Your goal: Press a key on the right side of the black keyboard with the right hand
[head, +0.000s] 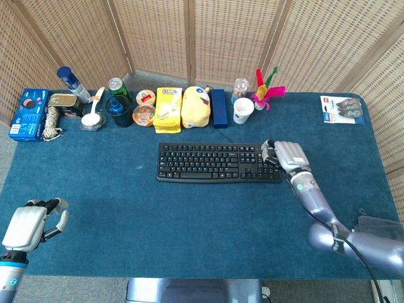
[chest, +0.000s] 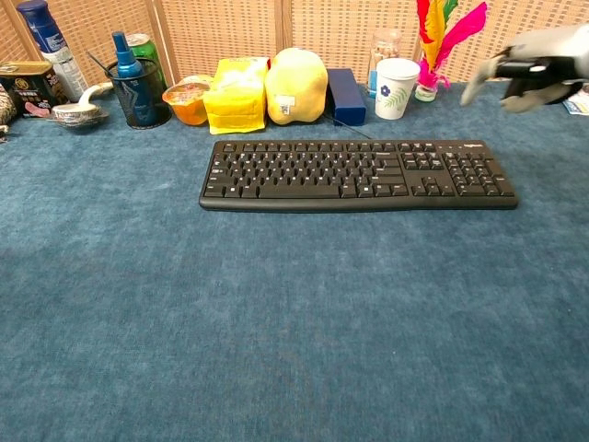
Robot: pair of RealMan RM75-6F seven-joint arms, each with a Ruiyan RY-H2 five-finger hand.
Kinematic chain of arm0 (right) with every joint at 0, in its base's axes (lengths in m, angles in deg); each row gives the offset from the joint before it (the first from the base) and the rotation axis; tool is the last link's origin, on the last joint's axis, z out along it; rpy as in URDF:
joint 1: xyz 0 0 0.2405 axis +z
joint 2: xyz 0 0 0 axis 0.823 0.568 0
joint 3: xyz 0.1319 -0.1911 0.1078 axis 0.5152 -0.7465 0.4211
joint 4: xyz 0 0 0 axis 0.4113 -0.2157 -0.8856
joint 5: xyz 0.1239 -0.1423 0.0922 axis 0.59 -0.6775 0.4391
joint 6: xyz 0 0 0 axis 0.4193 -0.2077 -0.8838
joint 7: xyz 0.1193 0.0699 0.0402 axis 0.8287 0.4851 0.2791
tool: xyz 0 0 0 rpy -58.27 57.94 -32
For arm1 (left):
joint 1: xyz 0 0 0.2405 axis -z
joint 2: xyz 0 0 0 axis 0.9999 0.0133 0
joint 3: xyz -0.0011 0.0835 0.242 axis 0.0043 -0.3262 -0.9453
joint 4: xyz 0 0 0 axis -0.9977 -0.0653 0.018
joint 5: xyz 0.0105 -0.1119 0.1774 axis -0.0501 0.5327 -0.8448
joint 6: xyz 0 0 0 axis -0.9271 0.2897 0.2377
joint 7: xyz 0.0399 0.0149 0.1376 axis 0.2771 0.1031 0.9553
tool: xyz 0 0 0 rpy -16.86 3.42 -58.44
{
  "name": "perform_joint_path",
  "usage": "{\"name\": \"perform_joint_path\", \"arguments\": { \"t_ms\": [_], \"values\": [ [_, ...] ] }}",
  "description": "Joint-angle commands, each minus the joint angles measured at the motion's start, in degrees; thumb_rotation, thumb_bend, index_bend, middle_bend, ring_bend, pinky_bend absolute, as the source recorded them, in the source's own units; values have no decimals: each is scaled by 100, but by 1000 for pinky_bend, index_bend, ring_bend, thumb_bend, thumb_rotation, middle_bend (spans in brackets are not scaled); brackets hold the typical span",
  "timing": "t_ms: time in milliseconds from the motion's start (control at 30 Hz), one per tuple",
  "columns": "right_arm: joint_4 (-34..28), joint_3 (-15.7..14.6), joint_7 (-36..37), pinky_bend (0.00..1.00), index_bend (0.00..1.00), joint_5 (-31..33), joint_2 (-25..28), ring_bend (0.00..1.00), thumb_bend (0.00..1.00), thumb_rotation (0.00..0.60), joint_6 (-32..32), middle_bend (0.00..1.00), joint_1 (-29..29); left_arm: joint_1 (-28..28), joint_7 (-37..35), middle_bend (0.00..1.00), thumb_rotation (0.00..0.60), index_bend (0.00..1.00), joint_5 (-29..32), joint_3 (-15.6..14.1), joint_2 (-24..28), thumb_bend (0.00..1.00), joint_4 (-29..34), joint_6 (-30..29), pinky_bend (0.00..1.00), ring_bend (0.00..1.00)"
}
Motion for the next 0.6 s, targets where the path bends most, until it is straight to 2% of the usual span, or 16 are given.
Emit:
{"name": "perform_joint_path", "arguments": {
  "t_ms": [33, 233, 367, 600],
  "values": [
    [-598, 20, 544, 949, 274, -690, 334, 936, 635, 0, 719, 802, -666, -44, -49, 506, 37, 397, -7, -30, 14, 426, -31, -41, 365, 497],
    [-1079, -131, 1368, 815, 275, -1952, 444, 774, 601, 0, 1985, 659, -1689, -105, -139, 506, 38, 397, -95, -77, 16, 426, -48, -119, 365, 497],
    [-1164, -324, 1518, 718, 284, -2548, 460, 684, 591, 0, 2585, 599, -2202, -158, -150, 506, 35, 397, -135, -118, 7, 426, -44, -170, 364, 497],
    [-1128, -560, 1502, 700, 302, -3044, 430, 651, 590, 0, 3163, 582, -2837, -224, -168, 506, 33, 397, -134, -167, -14, 426, -60, -194, 362, 498]
  ]
}}
